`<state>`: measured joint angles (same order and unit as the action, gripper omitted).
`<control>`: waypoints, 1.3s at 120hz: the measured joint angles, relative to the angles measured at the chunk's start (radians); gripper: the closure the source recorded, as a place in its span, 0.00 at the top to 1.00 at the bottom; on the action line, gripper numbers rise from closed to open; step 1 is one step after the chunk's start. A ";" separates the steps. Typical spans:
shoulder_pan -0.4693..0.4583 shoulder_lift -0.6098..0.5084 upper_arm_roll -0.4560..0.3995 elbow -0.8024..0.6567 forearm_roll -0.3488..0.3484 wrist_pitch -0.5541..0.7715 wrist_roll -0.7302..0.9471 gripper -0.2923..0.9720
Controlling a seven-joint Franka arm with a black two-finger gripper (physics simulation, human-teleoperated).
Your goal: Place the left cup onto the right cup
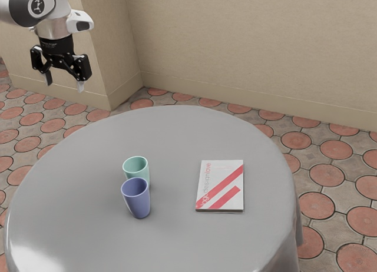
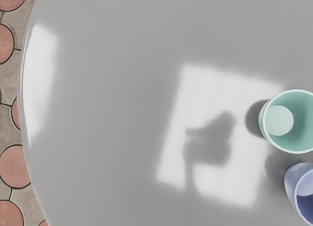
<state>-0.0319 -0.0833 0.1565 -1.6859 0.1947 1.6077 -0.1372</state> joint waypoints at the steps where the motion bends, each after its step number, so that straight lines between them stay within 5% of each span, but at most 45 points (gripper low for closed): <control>1: 0.000 0.000 0.000 0.000 0.000 0.000 -0.001 0.77; 41: 0.011 -0.002 -0.008 -0.039 -0.002 0.010 -0.027 0.77; 71: -0.001 -0.001 -0.018 -0.223 -0.006 0.129 -0.041 0.77; 102: 0.006 0.065 -0.018 -0.329 -0.103 0.286 -0.053 0.77; 156: 0.005 0.179 -0.018 -0.360 -0.174 0.430 -0.063 0.77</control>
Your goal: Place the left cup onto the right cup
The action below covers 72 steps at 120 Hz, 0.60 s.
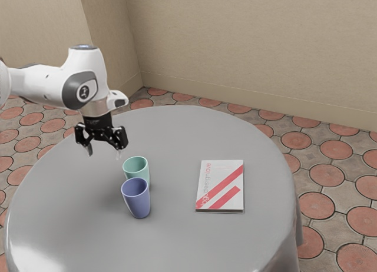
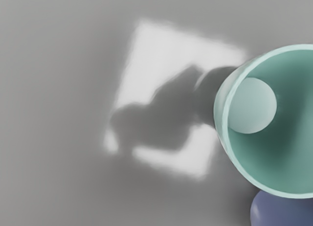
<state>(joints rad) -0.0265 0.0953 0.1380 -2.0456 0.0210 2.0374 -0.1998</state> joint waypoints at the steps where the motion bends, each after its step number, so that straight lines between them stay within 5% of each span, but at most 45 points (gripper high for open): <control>1: 0.000 0.002 0.000 0.000 0.000 0.002 0.000 0.77; 72: -0.007 0.116 0.000 0.043 -0.038 0.112 0.010 0.77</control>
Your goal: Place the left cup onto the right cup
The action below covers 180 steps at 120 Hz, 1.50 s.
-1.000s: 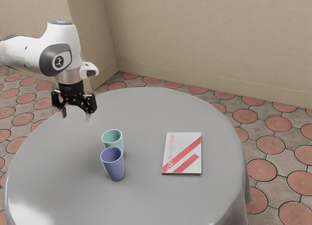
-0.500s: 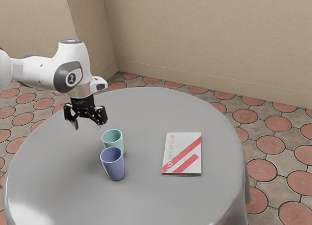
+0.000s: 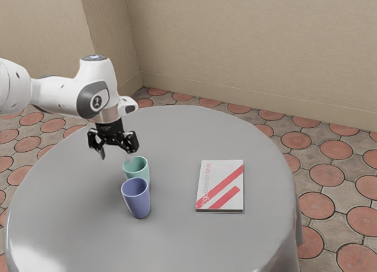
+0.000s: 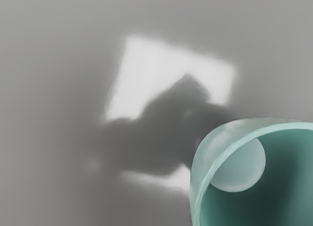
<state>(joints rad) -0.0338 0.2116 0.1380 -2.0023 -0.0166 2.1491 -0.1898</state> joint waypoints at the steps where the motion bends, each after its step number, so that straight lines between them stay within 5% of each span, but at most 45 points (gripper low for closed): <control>1: 0.000 0.001 0.000 0.000 0.000 0.001 0.000 0.77; 105: -0.002 0.074 0.000 -0.002 -0.009 0.103 0.002 0.76; 141: -0.003 0.066 0.000 -0.002 -0.008 0.101 0.000 0.30; 180: -0.017 0.056 -0.006 -0.001 -0.013 0.097 -0.004 0.17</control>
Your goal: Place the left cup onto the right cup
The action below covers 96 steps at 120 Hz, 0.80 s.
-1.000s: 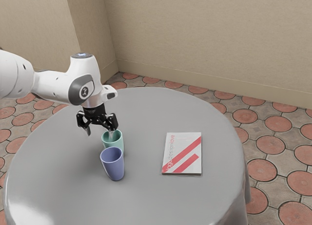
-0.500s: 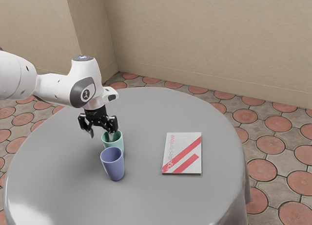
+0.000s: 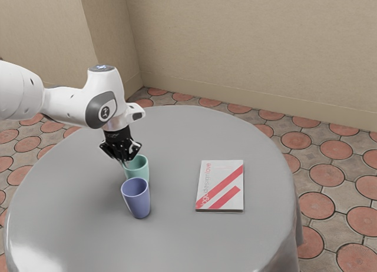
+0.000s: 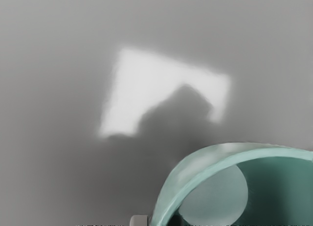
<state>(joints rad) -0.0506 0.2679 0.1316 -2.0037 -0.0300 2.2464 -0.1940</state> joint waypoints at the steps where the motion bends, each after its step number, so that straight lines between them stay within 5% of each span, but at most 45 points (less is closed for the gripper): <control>1: 0.000 0.000 0.000 0.000 0.000 0.000 0.000 0.17; 96: -0.012 -0.279 -0.031 -0.054 -0.001 -0.172 -0.047 0.15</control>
<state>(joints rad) -0.0621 -0.0114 0.1003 -2.0582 -0.0308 2.0747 -0.2412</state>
